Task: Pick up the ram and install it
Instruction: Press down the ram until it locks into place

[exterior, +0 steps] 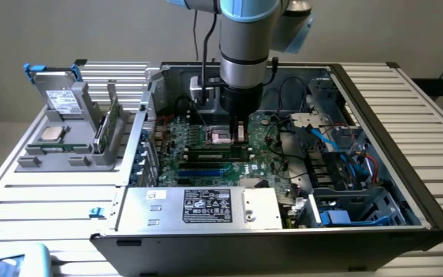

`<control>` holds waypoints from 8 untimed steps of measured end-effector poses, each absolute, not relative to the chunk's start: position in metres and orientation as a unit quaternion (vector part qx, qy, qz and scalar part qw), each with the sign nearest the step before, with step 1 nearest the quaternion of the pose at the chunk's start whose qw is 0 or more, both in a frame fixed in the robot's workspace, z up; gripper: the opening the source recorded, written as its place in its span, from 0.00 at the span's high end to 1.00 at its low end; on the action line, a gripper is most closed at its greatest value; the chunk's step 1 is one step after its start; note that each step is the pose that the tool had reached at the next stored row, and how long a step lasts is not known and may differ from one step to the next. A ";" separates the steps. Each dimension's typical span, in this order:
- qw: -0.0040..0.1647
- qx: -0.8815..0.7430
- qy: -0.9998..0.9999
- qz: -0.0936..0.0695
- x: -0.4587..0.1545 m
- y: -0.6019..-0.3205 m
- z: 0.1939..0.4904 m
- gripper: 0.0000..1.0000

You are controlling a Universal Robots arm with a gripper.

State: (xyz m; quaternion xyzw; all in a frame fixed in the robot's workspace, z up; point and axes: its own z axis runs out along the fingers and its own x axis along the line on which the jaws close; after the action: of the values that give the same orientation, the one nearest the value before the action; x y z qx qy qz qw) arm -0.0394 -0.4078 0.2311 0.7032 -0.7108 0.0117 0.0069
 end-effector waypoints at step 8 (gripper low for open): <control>0.007 0.703 -0.711 0.012 -0.039 -0.407 0.227 0.89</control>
State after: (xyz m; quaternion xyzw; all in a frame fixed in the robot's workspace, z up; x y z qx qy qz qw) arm -0.0395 -0.4073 0.2269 0.7032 -0.7108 0.0118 0.0073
